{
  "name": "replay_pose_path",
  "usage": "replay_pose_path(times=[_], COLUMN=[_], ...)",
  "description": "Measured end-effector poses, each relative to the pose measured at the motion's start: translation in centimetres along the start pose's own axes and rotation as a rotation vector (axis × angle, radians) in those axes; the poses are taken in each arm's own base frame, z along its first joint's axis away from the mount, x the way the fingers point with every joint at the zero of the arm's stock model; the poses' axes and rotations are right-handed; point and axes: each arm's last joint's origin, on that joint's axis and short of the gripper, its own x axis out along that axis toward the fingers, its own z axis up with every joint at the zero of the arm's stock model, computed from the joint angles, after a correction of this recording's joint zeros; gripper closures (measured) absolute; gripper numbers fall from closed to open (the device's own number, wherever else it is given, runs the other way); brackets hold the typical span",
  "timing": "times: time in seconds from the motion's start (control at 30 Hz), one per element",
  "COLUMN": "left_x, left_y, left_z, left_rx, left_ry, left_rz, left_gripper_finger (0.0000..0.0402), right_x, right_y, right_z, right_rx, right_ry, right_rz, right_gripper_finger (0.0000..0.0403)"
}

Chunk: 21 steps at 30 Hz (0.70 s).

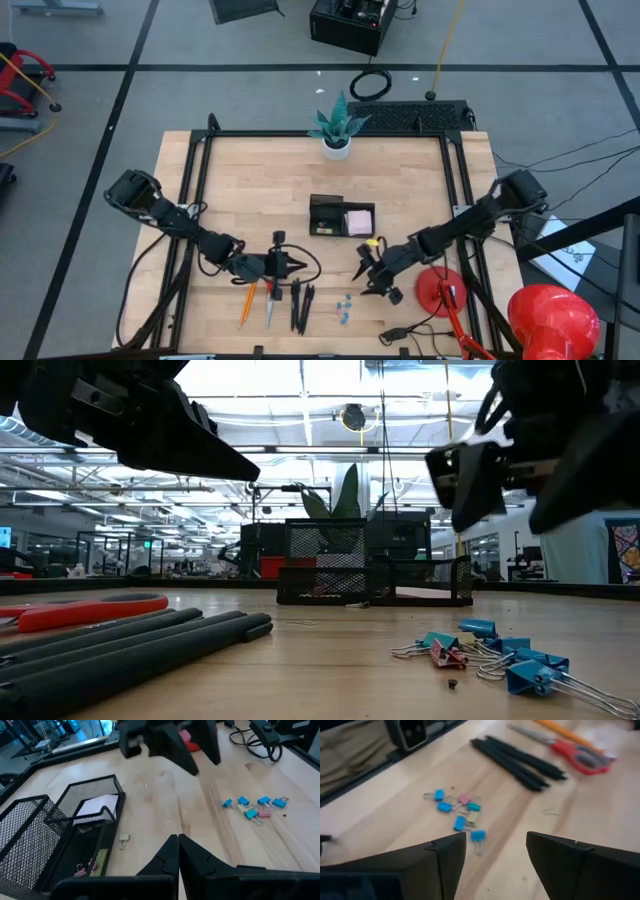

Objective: Pick and place office supplies into organizer
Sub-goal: Put the blue binder clip into the black desk organizer

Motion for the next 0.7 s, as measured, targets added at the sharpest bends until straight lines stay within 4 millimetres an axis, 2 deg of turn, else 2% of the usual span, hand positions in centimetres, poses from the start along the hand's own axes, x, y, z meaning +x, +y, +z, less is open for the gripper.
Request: replay_pose_path(times=[0.17,0.43,0.7], left_x=[0.0,0.0,0.0], left_y=[0.0,0.0,0.0], left_z=[0.2,0.2,0.5], left_rx=[-0.009,0.009,0.024], left_ry=[-0.017,-0.018,-0.047], left_rz=[-0.001,-0.001,0.000], left_gripper_finger=[0.0377,0.0398,0.0370], right_x=[1.5,3.1,4.5], right_y=[-0.5,-1.0,-1.0], right_z=[-0.3,-0.4,-0.9], right_rx=[0.005,0.003,0.005], right_ry=[0.016,0.015,0.029], right_rz=[0.086,0.125,0.128], right_gripper_finger=[0.0200,0.0200,0.0201])
